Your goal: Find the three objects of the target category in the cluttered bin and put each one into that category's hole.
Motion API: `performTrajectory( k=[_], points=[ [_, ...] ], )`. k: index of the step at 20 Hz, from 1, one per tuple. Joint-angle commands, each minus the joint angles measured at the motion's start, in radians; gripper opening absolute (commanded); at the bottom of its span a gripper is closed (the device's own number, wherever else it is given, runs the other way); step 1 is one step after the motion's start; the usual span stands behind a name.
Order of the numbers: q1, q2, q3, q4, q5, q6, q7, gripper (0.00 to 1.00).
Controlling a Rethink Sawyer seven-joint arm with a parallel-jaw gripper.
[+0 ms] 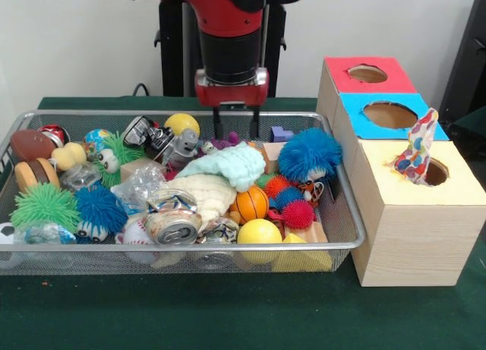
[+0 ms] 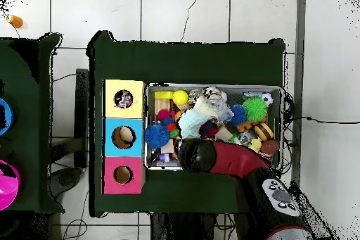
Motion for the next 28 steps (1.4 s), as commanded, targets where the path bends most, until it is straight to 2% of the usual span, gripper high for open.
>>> performTrajectory(
  k=[1,5,7,9,13,21,25,28],
  points=[
    [0.02,0.061,-0.085,-0.156,-0.178,-0.077,0.006,1.0],
    [-0.008,0.099,-0.08,-0.178,-0.234,-0.183,0.04,1.0],
    [0.003,0.138,-0.1,-0.206,-0.268,-0.248,0.065,1.0],
    [0.003,0.175,-0.108,-0.222,-0.274,-0.304,0.092,1.0],
    [-0.006,0.193,-0.102,-0.217,-0.274,-0.356,0.104,1.0],
    [-0.029,0.167,-0.063,-0.199,-0.267,-0.349,0.072,1.0],
    [-0.028,0.181,-0.074,-0.23,-0.283,-0.352,0.053,1.0],
    [-0.041,0.211,-0.078,-0.278,-0.322,-0.358,0.02,1.0]
  ],
)
